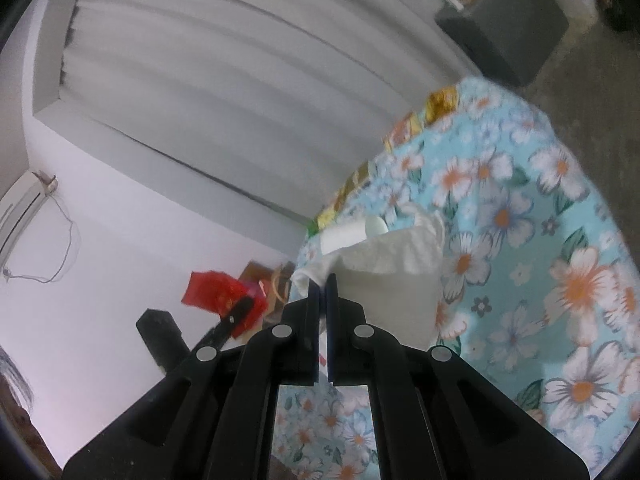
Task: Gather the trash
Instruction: 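Carry red wrapper and tissue to the blue wastebasket and release both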
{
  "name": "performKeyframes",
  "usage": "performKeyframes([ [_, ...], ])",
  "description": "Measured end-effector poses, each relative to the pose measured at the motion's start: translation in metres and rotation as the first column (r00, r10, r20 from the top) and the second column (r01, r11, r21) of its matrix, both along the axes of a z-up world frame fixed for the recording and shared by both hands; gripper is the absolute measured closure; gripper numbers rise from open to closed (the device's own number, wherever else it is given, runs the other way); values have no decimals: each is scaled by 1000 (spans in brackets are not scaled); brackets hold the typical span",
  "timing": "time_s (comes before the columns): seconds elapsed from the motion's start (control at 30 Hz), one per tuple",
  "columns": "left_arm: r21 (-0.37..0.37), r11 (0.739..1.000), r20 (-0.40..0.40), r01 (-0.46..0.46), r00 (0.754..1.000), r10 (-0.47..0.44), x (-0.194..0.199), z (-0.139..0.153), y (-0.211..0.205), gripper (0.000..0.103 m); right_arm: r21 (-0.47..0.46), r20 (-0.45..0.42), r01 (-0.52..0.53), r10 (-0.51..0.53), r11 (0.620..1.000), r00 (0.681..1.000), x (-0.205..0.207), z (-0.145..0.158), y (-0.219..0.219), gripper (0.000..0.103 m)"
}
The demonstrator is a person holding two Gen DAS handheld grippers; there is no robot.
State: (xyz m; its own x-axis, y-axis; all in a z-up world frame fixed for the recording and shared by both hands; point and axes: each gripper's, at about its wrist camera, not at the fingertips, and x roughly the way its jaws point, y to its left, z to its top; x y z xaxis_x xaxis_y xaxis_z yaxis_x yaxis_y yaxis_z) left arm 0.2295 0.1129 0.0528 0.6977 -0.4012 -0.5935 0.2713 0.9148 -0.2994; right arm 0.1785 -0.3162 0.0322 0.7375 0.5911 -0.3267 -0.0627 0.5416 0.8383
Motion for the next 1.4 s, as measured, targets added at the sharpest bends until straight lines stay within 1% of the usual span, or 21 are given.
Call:
performKeyframes([
  [0.13,-12,994,-15,110,994,-110,-15,11,-42,93,-44,60,93,-91,995,994,-30,20,-26,102],
  [0.23,-54,975,-49,214,975,-217,-18,14,-82,93,-69,75,184,-179,980,981,-62,29,-56,102],
  [0.3,-92,953,-80,288,952,-295,-16,14,-113,93,-87,75,241,-235,967,969,-80,32,-73,102],
  [0.43,-107,891,-129,441,883,-452,-15,7,-193,93,-111,63,377,-372,919,926,-129,28,-115,102],
  [0.5,-112,844,-180,525,824,-537,-14,-2,-246,93,-107,39,450,-448,887,893,-153,20,-141,102],
  [0.6,-109,780,-250,617,742,-622,-16,-17,-316,93,-85,-12,536,-538,840,843,-184,-2,-176,102],
  [0.7,-73,723,-295,687,678,-673,-25,-35,-377,93,-58,-79,589,-592,806,802,-202,-30,-208,102],
  [0.77,-44,689,-342,723,637,-691,-32,-55,-420,93,-41,-131,615,-614,788,778,-210,-52,-227,102],
  [0.83,-32,659,-379,752,600,-704,-38,-72,-452,93,-18,-188,636,-628,771,756,-215,-77,-249,102],
  [0.87,-28,640,-406,768,576,-709,-41,-85,-474,93,-11,-212,646,-633,764,745,-218,-86,-258,102],
  [0.93,-18,614,-441,789,545,-713,-46,-105,-503,93,6,-258,660,-637,751,727,-218,-107,-278,102],
  [1.0,-11,597,-471,802,522,-711,-46,-126,-529,93,18,-304,677,-641,736,705,-216,-128,-295,102],
  [1.07,6,584,-492,812,511,-705,-47,-147,-555,92,44,-354,703,-647,710,676,-214,-154,-316,101],
  [1.13,33,580,-494,814,518,-698,-44,-165,-574,91,63,-395,725,-649,686,650,-213,-178,-334,98],
  [1.2,48,569,-491,821,515,-703,-44,-182,-591,76,46,-447,743,-652,668,613,-209,-206,-350,93],
  [1.23,62,564,-493,823,517,-700,-42,-191,-596,50,29,-484,749,-646,662,589,-206,-221,-357,76],
  [1.27,92,576,-493,812,540,-682,-41,-200,-601,33,8,-520,757,-644,653,561,-207,-233,-360,58],
  [1.3,106,594,-493,797,561,-665,-40,-204,-603,31,-31,-577,772,-642,635,506,-208,-249,-364,54],
  [1.33,105,606,-501,789,568,-653,-40,-208,-604,31,-51,-608,777,-636,628,475,-213,-260,-366,54],
  [1.37,87,618,-517,781,566,-642,-40,-210,-605,31,-56,-620,779,-634,624,462,-216,-267,-366,54],
  [1.4,53,628,-533,776,554,-640,-39,-212,-606,31,-53,-627,786,-633,617,454,-219,-271,-365,54],
])
